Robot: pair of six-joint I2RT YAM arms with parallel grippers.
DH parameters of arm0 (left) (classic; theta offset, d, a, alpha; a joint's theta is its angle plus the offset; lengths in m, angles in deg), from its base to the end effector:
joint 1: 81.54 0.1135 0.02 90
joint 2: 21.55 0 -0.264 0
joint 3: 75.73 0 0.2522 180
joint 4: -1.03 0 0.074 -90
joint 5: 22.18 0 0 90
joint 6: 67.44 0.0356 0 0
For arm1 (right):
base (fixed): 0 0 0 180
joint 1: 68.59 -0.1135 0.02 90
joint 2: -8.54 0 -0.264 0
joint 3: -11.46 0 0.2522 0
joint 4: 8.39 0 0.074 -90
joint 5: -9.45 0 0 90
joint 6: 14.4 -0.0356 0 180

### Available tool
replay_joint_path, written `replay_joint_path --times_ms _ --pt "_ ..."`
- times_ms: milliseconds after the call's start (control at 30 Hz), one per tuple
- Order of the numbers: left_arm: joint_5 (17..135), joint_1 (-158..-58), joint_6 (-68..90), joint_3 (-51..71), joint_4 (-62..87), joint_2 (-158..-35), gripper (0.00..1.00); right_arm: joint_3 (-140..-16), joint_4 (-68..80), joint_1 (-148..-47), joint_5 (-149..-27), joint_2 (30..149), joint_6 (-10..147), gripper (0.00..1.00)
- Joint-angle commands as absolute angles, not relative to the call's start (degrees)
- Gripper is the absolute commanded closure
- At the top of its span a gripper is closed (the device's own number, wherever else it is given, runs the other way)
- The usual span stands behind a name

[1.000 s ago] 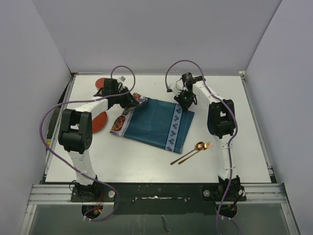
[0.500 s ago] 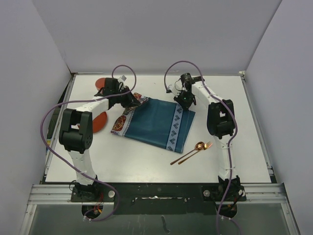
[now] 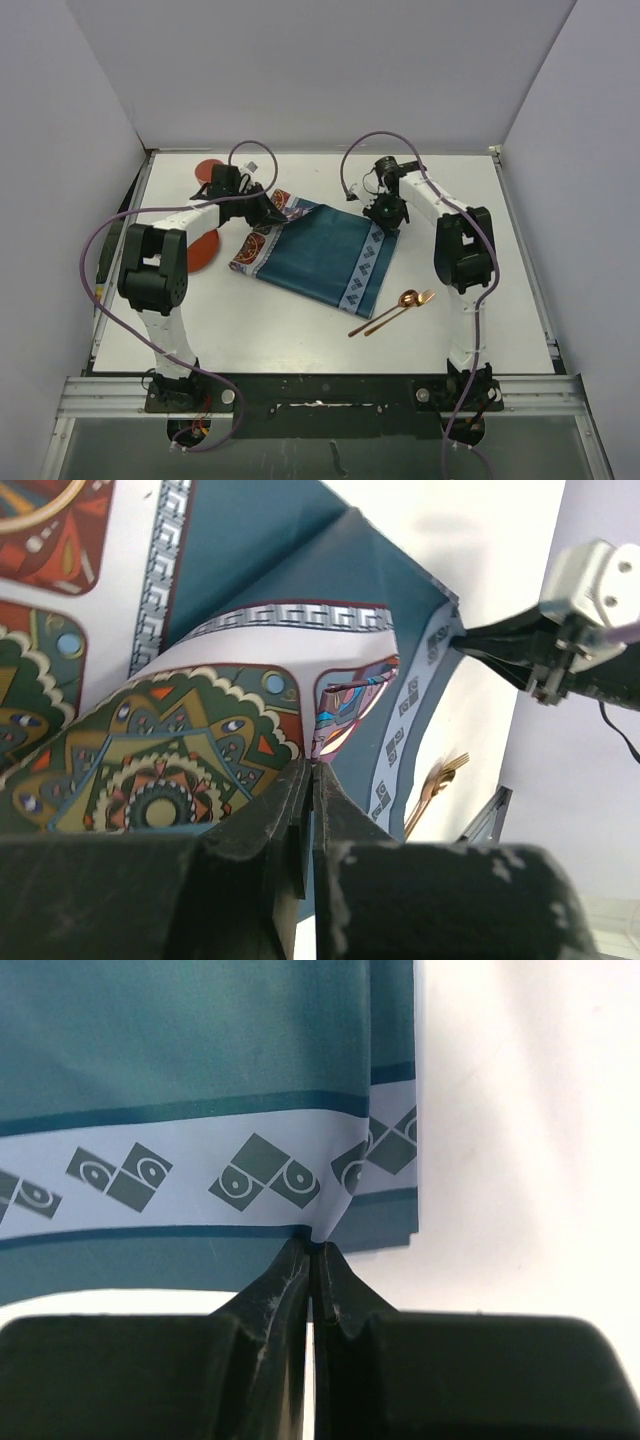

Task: Set the dinner table for one person
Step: Fold the napkin at the center of the board.

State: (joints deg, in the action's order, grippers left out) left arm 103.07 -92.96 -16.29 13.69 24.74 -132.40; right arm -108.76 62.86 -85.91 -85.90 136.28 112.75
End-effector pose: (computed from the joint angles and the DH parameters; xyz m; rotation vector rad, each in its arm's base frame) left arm 0.4090 -0.1036 0.1950 -0.2686 2.4553 -1.1338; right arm 0.4314 0.1380 0.1819 -1.3535 2.6002 0.0853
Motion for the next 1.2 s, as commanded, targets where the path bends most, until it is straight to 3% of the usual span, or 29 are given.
replay_joint_path --times_ms 0,433,1000,1167 --pt "103.36 -90.66 -20.46 10.81 20.46 -129.81 0.97 -104.42 64.52 -85.82 -84.07 127.18 112.95 1.0" --pt "104.47 -90.37 -21.89 25.2 17.05 -142.71 0.97 -105.94 63.68 -85.89 -83.98 129.69 110.34 1.0" --pt "106.06 -90.33 -21.94 22.73 14.84 -143.21 0.98 -105.47 58.41 -85.82 -83.02 131.41 108.65 1.0" --pt "106.36 -90.33 -22.34 23.09 14.37 -143.99 0.98 -106.85 56.27 -85.87 -80.38 133.1 109.02 0.95"
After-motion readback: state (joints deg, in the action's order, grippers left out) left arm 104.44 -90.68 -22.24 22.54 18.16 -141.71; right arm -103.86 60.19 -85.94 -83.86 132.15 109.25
